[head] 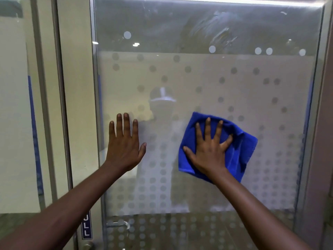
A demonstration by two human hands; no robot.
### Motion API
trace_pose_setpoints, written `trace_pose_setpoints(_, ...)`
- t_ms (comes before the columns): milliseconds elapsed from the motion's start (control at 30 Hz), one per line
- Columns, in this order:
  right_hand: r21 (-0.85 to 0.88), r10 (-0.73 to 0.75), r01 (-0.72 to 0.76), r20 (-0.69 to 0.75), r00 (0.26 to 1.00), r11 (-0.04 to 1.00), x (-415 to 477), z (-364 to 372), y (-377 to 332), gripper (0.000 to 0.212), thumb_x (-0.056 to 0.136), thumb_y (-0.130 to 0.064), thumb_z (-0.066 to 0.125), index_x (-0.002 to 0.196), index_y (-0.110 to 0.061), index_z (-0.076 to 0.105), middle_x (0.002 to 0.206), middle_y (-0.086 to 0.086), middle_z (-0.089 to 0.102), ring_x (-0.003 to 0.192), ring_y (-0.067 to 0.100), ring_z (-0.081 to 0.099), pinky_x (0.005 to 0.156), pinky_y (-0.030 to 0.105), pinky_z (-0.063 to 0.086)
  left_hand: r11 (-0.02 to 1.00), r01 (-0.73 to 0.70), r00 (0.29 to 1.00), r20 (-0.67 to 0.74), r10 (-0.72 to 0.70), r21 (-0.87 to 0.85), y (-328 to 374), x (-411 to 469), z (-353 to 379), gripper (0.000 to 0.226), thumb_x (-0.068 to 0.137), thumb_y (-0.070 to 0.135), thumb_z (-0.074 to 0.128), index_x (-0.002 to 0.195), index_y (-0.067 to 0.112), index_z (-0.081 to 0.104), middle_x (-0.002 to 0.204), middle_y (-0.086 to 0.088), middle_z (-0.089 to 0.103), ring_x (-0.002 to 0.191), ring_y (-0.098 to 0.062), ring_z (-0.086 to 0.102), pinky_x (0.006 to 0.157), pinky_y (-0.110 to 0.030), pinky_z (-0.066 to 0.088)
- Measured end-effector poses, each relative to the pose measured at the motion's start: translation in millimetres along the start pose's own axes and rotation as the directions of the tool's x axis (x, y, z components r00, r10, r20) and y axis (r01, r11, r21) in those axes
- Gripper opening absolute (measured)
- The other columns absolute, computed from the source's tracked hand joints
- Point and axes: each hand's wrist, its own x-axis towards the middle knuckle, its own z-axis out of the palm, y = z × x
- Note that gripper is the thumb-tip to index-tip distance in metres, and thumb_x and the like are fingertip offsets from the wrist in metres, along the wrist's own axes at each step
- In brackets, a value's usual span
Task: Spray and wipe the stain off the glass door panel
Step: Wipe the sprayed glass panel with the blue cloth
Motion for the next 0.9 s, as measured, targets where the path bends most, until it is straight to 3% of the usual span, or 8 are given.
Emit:
trace_pose_setpoints(67,0.044,0.103,-0.102,-0.016,0.995,0.994,21.4,-15.4,1.2,0.091,0.082,-0.076,0.031,0.155,-0.026,0.008,0.166,0.009,-0.001,0.148,0.046,-0.008,0.100,0.083,0.009,0.998,0.058,0.997,0.043,-0.057,-0.006,8.1,2.7,-6.5,0.079,0.089,0.050,0.030,0.145,-0.006,0.030,0.155,-0.038,0.014,0.145,-0.053,0.009,0.115,-0.068,0.016)
trace_pose_setpoints(133,0.072,0.113,-0.111,-0.026,0.993,0.991,40.2,-27.7,-3.8,0.090,0.084,-0.075,0.026,0.155,-0.026,0.001,0.166,0.009,-0.007,0.148,0.045,-0.013,0.101,0.083,0.005,0.994,0.106,0.993,0.046,-0.105,-0.033,16.7,5.3,-14.5,0.076,0.087,0.049,0.031,0.136,-0.008,0.041,0.151,-0.039,0.025,0.143,-0.054,0.016,0.113,-0.067,0.020)
trace_pose_setpoints(267,0.103,-0.042,0.045,-0.032,0.999,0.994,55.8,-41.0,-19.0,0.078,0.090,-0.068,0.021,0.155,-0.030,0.001,0.166,0.004,-0.010,0.148,0.040,-0.019,0.103,0.080,-0.004,0.989,0.103,0.993,-0.042,-0.108,-0.102,39.8,12.1,-33.8,0.064,0.086,0.045,0.038,0.122,-0.007,0.049,0.134,-0.034,0.047,0.128,-0.052,0.041,0.098,-0.059,0.039)
trace_pose_setpoints(433,0.215,-0.171,0.180,-0.060,0.984,0.960,48.5,-41.6,-26.4,0.060,0.095,-0.038,0.029,0.153,-0.025,0.018,0.167,0.001,0.006,0.151,0.034,-0.009,0.107,0.076,0.000,0.952,0.092,0.986,-0.108,-0.129,-0.293,73.7,25.9,-50.2,0.058,0.087,0.035,0.053,0.129,-0.005,0.047,0.120,-0.024,0.060,0.102,-0.042,0.056,0.079,-0.048,0.047)
trace_pose_setpoints(567,0.377,-0.144,0.204,-0.179,0.973,0.903,42.0,-41.9,-21.7,0.060,0.089,-0.007,0.037,0.149,-0.012,0.030,0.160,0.008,0.029,0.151,0.034,0.010,0.107,0.075,0.012,0.765,0.316,0.944,0.104,-0.314,-0.561,96.4,43.2,-48.6,0.063,0.092,0.043,0.054,0.139,0.005,0.034,0.115,-0.012,0.065,0.100,-0.033,0.063,0.071,-0.040,0.046)
trace_pose_setpoints(667,0.445,-0.051,0.166,-0.257,0.965,0.880,41.6,-41.8,-17.4,0.064,0.083,0.011,0.046,0.145,-0.002,0.037,0.153,0.025,0.035,0.144,0.040,0.028,0.104,0.067,0.024,0.639,0.416,0.904,0.220,-0.366,-0.647,113.7,56.3,-51.2,0.049,0.089,0.046,0.060,0.119,0.013,0.040,0.100,-0.003,0.066,0.088,-0.030,0.064,0.065,-0.038,0.046)
trace_pose_setpoints(767,0.550,0.064,0.101,-0.272,0.960,0.829,42.2,-42.4,-7.8,0.059,0.085,0.012,0.050,0.142,-0.001,0.043,0.142,0.033,0.039,0.124,0.046,0.047,0.100,0.049,0.031,0.556,0.446,0.891,0.286,-0.354,-0.701,124.1,64.0,-55.3,0.027,0.086,0.038,0.063,0.092,0.015,0.050,0.089,0.000,0.066,0.080,-0.027,0.064,0.066,-0.041,0.052)
trace_pose_setpoints(900,0.545,0.222,0.025,-0.382,0.897,0.838,38.7,-40.6,17.7,0.055,0.077,-0.010,0.077,0.125,0.002,0.054,0.121,0.031,0.050,0.110,0.041,0.044,0.096,0.051,0.039,0.338,0.460,0.881,0.376,-0.287,-0.821,125.7,62.6,-60.9,0.017,0.082,0.031,0.059,0.082,0.014,0.060,0.080,-0.005,0.069,0.075,-0.028,0.067,0.071,-0.051,0.055)
